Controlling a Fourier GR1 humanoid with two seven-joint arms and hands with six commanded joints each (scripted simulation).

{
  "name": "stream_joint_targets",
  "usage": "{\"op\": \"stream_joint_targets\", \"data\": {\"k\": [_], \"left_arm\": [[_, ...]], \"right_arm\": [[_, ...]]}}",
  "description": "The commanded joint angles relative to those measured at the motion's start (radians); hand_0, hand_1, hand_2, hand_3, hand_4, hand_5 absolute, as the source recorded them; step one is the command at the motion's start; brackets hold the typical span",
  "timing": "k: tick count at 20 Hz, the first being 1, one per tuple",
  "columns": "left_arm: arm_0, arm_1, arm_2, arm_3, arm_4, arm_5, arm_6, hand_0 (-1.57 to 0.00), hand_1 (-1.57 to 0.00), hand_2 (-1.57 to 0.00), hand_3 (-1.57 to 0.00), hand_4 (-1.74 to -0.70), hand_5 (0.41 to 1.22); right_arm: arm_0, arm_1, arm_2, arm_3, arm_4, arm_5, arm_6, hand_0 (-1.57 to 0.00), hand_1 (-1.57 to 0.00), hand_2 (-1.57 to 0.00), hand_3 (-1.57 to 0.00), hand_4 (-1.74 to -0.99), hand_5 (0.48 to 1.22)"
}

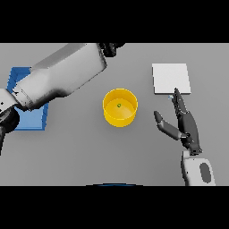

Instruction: Pick up the red beaker and tilt it to pour out 1 green nut into yellow bowl. Pick up the yellow bowl and place it on the metallic measuring scale.

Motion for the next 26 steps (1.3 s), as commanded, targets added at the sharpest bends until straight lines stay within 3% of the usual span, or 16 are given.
{"op": "stream_joint_targets", "data": {"k": [1,5,7,11,13,17,19,22,23,26], "left_arm": [[-0.022,0.011,0.015,0.020,0.010,0.028,-0.011,-1.57,-1.42,-1.41,-1.28,-1.63,1.205],[-0.135,0.056,0.132,0.180,0.108,0.035,0.018,-1.57,-1.51,-1.50,-1.45,-1.54,1.214],[-0.140,0.123,0.270,0.284,0.247,0.033,0.064,-1.57,-1.53,-1.53,-1.45,-1.61,1.217],[-0.069,0.216,0.455,0.417,0.482,0.110,0.110,-1.57,-1.55,-1.55,-1.42,-1.69,1.219],[-0.028,0.256,0.498,0.425,0.556,0.169,0.119,-1.57,-1.56,-1.56,-1.40,-1.71,1.220],[0.087,0.321,0.571,0.424,0.703,0.267,0.221,-1.57,-1.57,-1.57,-1.41,-1.73,1.221],[0.158,0.333,0.585,0.412,0.757,0.316,0.263,-1.57,-1.57,-1.57,-1.44,-1.73,1.221],[0.275,0.356,0.624,0.386,0.865,0.350,0.333,-1.57,-1.57,-1.57,-1.50,-1.74,1.221],[0.317,0.356,0.634,0.375,0.899,0.373,0.341,-1.57,-1.57,-1.57,-1.44,-1.74,1.221],[0.433,0.356,0.660,0.304,0.997,0.435,0.390,-1.57,-1.57,-1.57,-1.45,-1.74,1.221]], "right_arm": [[0.000,-0.006,-0.002,0.011,0.007,-0.001,0.000,0.00,0.00,0.00,0.00,-1.241,0.626],[-0.016,-0.008,-0.005,0.024,-0.002,0.007,-0.003,0.00,0.00,0.00,0.00,-1.274,0.642],[0.004,-0.020,-0.002,0.009,-0.001,0.015,-0.015,0.00,0.00,0.00,0.00,-1.292,0.645],[-0.020,-0.031,0.007,0.014,0.008,0.021,-0.020,0.00,0.00,0.00,0.00,-1.312,0.653],[-0.029,-0.032,0.018,0.029,0.034,0.014,-0.034,0.00,0.00,0.00,0.00,-1.304,0.653],[-0.031,-0.029,0.012,0.024,0.025,0.011,-0.025,0.00,0.00,0.00,0.00,-1.286,0.649],[-0.039,-0.022,0.015,0.035,0.013,0.022,-0.005,0.00,0.00,0.00,0.00,-1.276,0.654],[-0.036,-0.025,0.016,0.048,0.018,0.024,-0.029,0.00,0.00,0.00,0.00,-1.285,0.663],[-0.045,-0.026,0.019,0.055,0.027,0.020,-0.030,0.00,0.00,0.00,0.00,-1.293,0.667],[-0.032,-0.035,0.017,0.046,0.021,0.027,-0.040,0.00,0.00,0.00,0.00,-1.303,0.682]]}}
